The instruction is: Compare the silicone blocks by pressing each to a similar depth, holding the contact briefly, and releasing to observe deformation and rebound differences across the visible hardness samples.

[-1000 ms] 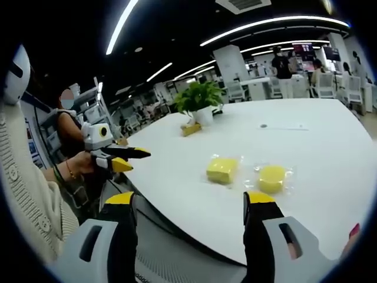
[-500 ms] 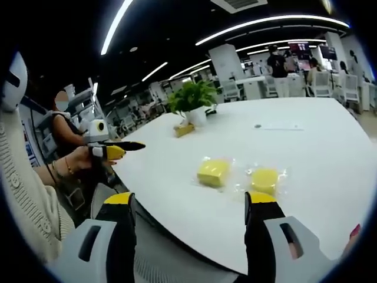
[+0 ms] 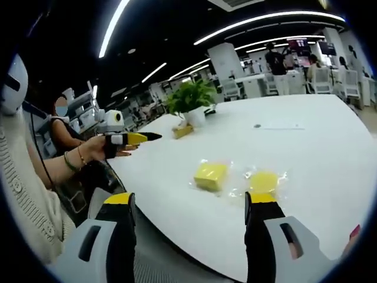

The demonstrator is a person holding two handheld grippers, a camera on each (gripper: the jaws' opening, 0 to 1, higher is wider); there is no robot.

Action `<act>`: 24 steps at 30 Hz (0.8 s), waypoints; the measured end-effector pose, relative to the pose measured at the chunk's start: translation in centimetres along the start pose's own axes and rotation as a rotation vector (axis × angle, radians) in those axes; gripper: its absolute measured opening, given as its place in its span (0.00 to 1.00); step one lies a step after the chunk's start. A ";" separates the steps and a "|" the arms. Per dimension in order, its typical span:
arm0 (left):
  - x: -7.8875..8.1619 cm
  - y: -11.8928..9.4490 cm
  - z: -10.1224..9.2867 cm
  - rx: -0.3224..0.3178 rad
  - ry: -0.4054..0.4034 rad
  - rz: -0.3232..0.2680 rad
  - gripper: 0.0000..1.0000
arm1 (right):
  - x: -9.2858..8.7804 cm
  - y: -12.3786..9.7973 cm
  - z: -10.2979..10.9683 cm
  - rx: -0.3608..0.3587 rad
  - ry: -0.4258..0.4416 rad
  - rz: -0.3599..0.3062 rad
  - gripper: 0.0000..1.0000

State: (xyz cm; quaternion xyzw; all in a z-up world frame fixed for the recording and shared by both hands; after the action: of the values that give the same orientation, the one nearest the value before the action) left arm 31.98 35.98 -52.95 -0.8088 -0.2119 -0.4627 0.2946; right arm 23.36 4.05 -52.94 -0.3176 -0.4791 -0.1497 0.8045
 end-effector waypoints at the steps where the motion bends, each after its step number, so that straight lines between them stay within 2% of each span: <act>1: -0.1 0.4 0.4 -0.005 -0.013 0.001 0.58 | 0.1 0.0 -0.1 0.000 -0.001 0.003 0.70; 3: -0.5 1.4 1.3 0.002 -0.067 0.014 0.58 | 0.1 0.1 -0.5 -0.002 0.001 0.009 0.71; 6: -1.4 2.6 3.2 0.051 -0.066 0.057 0.59 | 0.0 0.4 -1.1 -0.011 0.010 0.015 0.70; 9: -1.8 3.3 4.4 0.060 -0.090 0.061 0.60 | 0.0 0.7 -1.3 -0.014 0.020 0.021 0.70; 12: -2.1 4.2 5.7 0.065 -0.167 0.049 0.58 | 0.0 1.2 -1.6 -0.015 0.029 0.030 0.70; 14: -2.5 4.9 6.5 0.070 -0.183 0.052 0.57 | 0.0 1.5 -1.9 -0.019 0.031 0.047 0.70; 18: -3.8 6.2 7.8 0.068 -0.285 0.058 0.58 | 0.5 1.9 -2.4 -0.022 0.033 0.057 0.70; 19: -4.2 6.6 8.2 0.059 -0.292 0.055 0.58 | 0.7 1.9 -2.5 -0.023 0.031 0.059 0.70; 24: -5.4 7.6 9.2 0.053 -0.448 -0.019 0.59 | 1.3 2.3 -3.0 -0.032 0.029 0.056 0.68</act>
State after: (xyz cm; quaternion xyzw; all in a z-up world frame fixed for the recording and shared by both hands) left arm 39.78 36.20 -63.42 -0.8813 -0.2918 -0.2684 0.2569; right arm 27.27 3.87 -53.64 -0.3414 -0.4557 -0.1393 0.8102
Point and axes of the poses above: the point that each gripper's makers call its tool centre point, and the gripper's own axes: y roughly forward along the fingers, z roughly to its left, x roughly out of its top, the point moved 8 cm from there along -y, roughly backward along the fingers, and after that the axes turned 1 degree about -y, right-handed, at the moved point
